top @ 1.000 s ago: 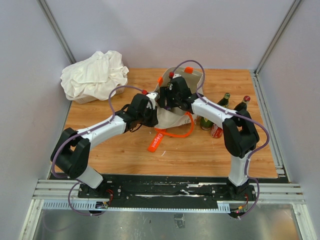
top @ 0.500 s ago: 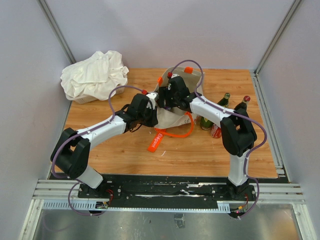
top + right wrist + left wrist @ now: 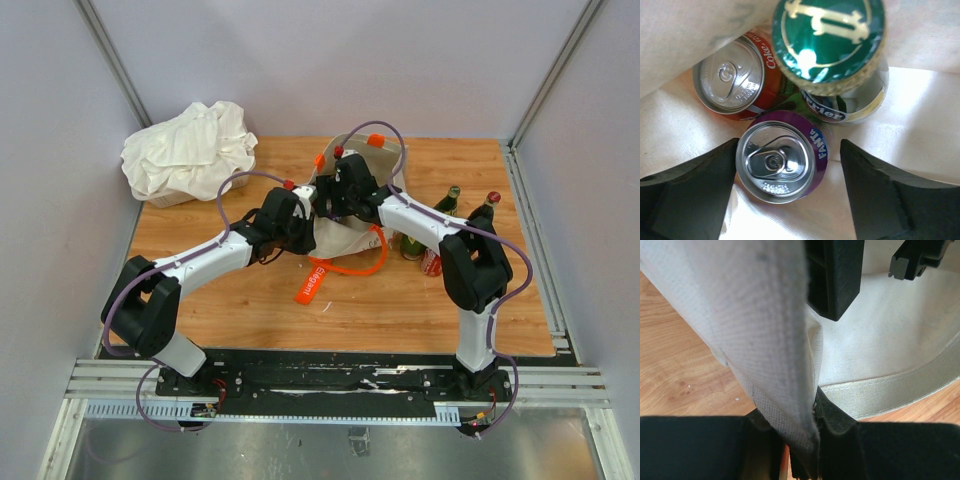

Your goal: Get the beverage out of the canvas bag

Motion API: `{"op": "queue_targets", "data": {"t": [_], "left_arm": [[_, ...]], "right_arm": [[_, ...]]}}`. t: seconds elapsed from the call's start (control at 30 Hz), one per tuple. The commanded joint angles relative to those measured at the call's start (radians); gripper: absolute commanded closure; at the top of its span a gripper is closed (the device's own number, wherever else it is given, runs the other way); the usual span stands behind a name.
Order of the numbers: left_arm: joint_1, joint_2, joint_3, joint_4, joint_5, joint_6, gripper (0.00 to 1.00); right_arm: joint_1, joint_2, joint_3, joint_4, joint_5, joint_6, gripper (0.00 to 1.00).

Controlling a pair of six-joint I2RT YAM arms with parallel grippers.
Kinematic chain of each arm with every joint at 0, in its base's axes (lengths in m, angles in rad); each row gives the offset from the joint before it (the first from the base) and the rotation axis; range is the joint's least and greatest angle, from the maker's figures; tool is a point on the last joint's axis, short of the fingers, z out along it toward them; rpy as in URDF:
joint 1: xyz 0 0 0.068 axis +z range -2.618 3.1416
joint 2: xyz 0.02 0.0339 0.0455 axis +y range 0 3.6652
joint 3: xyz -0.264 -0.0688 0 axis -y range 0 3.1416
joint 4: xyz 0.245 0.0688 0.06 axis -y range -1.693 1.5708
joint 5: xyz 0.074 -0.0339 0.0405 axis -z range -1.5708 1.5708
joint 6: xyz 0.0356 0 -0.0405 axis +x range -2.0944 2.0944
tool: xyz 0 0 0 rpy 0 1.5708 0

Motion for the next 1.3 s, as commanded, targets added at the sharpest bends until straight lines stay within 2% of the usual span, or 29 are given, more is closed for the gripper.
{"op": "queue_targets", "data": {"t": [0.0,0.2,0.23,0.27,0.6,1.27], "left_arm": [[-0.012,-0.010,-0.007,-0.031,0.008,0.019,0.87],[-0.012,-0.019,-0.010,-0.024,0.004,0.011,0.87],[-0.012,-0.019,-0.011,-0.022,0.003,0.010,0.87],[-0.012,-0.019,-0.010,-0.021,0.003,0.009,0.87],[-0.012,-0.015,-0.013,-0.003,0.016,0.002,0.87],[-0.011,0.015,0.001,0.008,0.025,0.026,0.87]], "right_arm": [[0.040,0.063,-0.021,-0.182,0.041,-0.062,0.32],[0.049,0.076,0.006,-0.222,0.058,-0.108,0.75],[0.051,0.072,0.010,-0.229,0.068,-0.115,0.94],[0.052,0.065,0.010,-0.234,0.077,-0.122,0.98],[0.053,-0.109,0.027,-0.219,0.101,-0.220,0.99],[0.052,-0.463,0.037,-0.271,0.063,-0.239,0.99]]}}
